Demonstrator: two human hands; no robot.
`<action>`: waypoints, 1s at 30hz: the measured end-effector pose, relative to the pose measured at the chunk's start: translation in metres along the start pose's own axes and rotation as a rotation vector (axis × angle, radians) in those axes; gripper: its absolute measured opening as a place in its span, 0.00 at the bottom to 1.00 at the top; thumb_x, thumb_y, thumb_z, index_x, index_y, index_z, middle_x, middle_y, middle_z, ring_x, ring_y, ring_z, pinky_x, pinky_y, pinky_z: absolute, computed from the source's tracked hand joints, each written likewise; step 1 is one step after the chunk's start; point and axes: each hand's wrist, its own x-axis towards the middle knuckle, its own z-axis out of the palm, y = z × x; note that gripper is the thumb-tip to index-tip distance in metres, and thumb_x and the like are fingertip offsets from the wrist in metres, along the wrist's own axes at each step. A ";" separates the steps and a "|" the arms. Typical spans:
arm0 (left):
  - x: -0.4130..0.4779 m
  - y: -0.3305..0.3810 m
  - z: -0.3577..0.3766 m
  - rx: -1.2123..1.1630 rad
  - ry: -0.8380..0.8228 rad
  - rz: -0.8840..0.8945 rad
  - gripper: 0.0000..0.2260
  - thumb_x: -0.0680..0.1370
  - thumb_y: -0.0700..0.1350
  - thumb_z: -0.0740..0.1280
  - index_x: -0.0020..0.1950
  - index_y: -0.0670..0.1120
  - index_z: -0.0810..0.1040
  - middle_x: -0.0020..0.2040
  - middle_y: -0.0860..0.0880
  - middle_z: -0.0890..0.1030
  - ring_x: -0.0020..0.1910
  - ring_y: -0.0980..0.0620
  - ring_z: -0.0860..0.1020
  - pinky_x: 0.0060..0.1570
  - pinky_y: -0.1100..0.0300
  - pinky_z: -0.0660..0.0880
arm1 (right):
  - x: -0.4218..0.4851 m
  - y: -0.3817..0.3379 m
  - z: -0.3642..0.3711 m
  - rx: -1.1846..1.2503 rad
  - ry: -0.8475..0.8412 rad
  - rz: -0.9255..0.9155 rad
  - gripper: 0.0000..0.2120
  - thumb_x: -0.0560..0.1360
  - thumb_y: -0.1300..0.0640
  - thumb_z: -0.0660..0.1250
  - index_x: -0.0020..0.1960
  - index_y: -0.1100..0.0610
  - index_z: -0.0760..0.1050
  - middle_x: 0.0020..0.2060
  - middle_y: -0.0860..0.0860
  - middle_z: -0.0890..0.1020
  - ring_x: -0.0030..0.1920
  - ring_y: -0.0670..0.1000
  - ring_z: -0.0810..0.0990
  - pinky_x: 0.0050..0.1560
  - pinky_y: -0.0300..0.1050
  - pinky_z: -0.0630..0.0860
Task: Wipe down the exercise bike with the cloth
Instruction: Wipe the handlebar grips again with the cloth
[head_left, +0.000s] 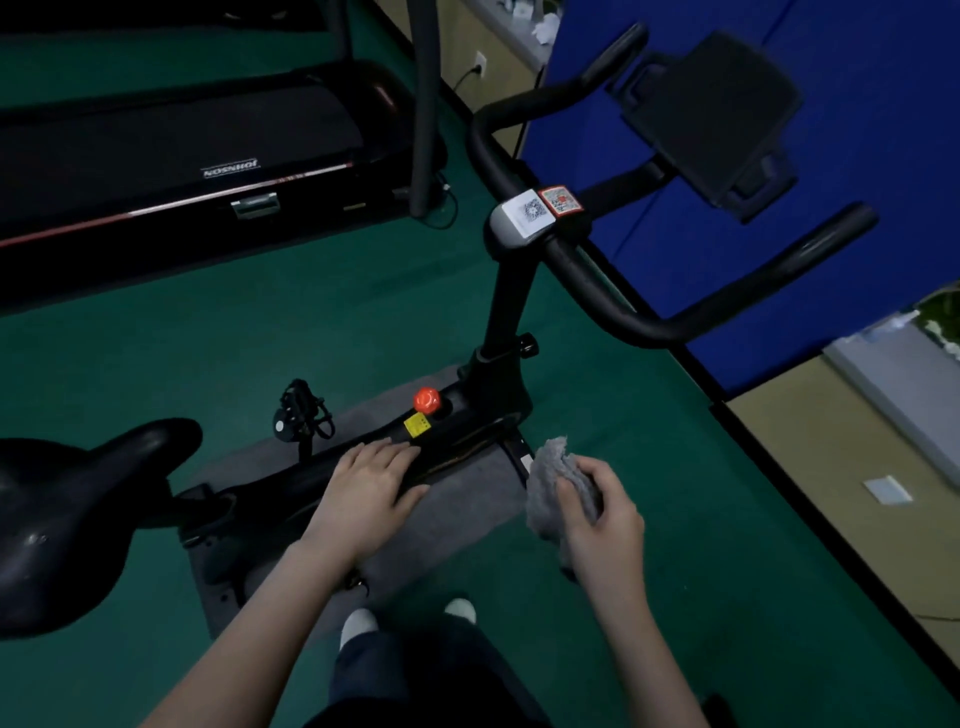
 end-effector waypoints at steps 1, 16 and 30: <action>0.005 -0.001 0.000 0.004 0.002 0.009 0.25 0.80 0.59 0.55 0.75 0.51 0.63 0.73 0.55 0.66 0.75 0.54 0.58 0.73 0.55 0.50 | 0.001 -0.001 0.000 -0.002 0.009 0.006 0.08 0.76 0.62 0.67 0.51 0.50 0.76 0.47 0.43 0.80 0.49 0.41 0.78 0.45 0.28 0.72; 0.079 0.047 -0.036 -0.077 0.249 0.136 0.19 0.78 0.52 0.65 0.67 0.47 0.74 0.63 0.51 0.77 0.68 0.51 0.69 0.69 0.52 0.61 | 0.052 -0.022 -0.006 0.079 0.092 -0.109 0.16 0.74 0.66 0.68 0.48 0.44 0.75 0.48 0.45 0.80 0.51 0.38 0.77 0.48 0.25 0.70; 0.153 0.072 -0.127 -0.160 0.472 0.463 0.14 0.79 0.45 0.65 0.63 0.42 0.77 0.62 0.49 0.77 0.62 0.47 0.73 0.61 0.55 0.66 | 0.097 -0.077 0.006 0.020 0.477 -0.342 0.09 0.71 0.70 0.70 0.51 0.63 0.80 0.49 0.51 0.78 0.53 0.37 0.76 0.55 0.28 0.71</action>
